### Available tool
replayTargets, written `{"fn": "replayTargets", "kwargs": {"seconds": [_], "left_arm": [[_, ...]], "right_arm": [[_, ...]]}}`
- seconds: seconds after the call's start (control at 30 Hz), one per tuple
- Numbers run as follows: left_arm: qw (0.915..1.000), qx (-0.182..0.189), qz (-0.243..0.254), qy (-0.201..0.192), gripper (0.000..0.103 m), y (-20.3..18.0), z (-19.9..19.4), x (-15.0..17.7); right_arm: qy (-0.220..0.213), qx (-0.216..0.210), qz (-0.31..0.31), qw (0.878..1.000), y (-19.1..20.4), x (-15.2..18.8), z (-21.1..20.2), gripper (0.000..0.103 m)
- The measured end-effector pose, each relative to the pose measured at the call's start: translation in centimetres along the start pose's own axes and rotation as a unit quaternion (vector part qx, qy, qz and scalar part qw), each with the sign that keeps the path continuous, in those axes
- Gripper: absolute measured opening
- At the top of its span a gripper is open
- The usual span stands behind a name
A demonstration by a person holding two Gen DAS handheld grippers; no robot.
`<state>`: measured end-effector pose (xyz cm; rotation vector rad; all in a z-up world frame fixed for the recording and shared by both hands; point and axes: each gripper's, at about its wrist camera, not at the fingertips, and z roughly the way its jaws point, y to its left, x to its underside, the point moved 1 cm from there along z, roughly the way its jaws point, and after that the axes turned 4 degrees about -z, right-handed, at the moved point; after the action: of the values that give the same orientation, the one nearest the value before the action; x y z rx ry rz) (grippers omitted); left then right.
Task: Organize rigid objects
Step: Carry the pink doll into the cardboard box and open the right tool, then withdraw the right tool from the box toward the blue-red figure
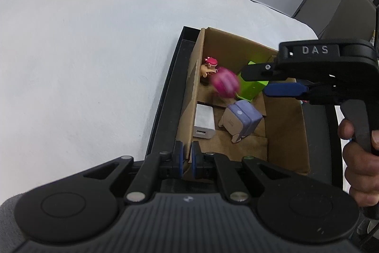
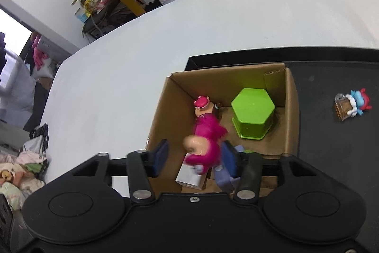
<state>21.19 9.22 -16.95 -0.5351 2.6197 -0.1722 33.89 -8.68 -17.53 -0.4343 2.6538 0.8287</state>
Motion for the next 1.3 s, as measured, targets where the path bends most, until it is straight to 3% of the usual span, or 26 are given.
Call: {"fn": "replayTargets", "kwargs": {"seconds": [0.77, 0.87, 1.0, 1.13, 1.3], "left_arm": [[0.9999, -0.016, 0.001, 0.002, 0.006, -0.5, 0.1, -0.2], [0.9998, -0.020, 0.001, 0.003, 0.006, -0.6, 0.2, -0.2], [0.9997, -0.024, 0.000, 0.004, 0.006, -0.7, 0.2, -0.2], [0.9995, -0.030, 0.006, 0.006, 0.006, -1.0, 0.3, -0.2], [0.9993, -0.035, 0.006, 0.007, 0.007, -1.1, 0.4, -0.2]], "right_arm": [[-0.010, 0.004, -0.041, 0.999, -2.9, 0.7, -7.6, 0.059], [-0.016, 0.006, -0.048, 0.999, -3.1, 0.5, -8.3, 0.067], [-0.022, 0.010, -0.058, 0.998, -3.5, 0.1, -9.5, 0.068], [-0.028, 0.019, -0.068, 0.997, -4.5, -0.6, -10.6, 0.078], [-0.033, 0.043, -0.075, 0.996, -6.5, -1.6, -11.7, 0.083]]}}
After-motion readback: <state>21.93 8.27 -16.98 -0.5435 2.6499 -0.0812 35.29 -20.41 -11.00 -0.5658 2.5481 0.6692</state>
